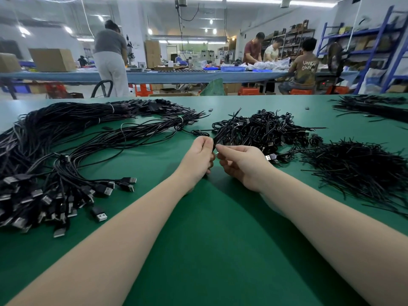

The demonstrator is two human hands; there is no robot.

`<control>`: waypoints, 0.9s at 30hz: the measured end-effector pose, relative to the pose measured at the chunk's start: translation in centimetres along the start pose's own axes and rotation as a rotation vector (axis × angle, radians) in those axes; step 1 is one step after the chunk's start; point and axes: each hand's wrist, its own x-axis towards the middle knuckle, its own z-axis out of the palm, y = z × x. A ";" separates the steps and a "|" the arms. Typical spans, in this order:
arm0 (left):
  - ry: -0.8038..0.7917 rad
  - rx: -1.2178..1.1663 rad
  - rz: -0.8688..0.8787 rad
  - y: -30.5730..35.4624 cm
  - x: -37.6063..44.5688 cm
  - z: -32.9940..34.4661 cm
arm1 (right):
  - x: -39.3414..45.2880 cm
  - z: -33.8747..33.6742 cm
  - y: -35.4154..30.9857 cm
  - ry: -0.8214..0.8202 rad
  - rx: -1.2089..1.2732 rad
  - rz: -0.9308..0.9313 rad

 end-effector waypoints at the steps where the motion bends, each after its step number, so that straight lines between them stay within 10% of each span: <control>1: -0.008 0.002 0.002 0.0 0.0 0.0 | 0.1 -0.2 -0.1 -0.007 -0.014 0.018; 15: 0.111 0.344 0.073 -0.2 -0.2 0.9 | 0.6 -0.6 -0.1 0.209 -0.880 -0.574; 27: 0.105 0.041 0.233 0.6 -1.2 0.4 | -0.3 -0.5 -0.2 0.254 -1.028 -0.771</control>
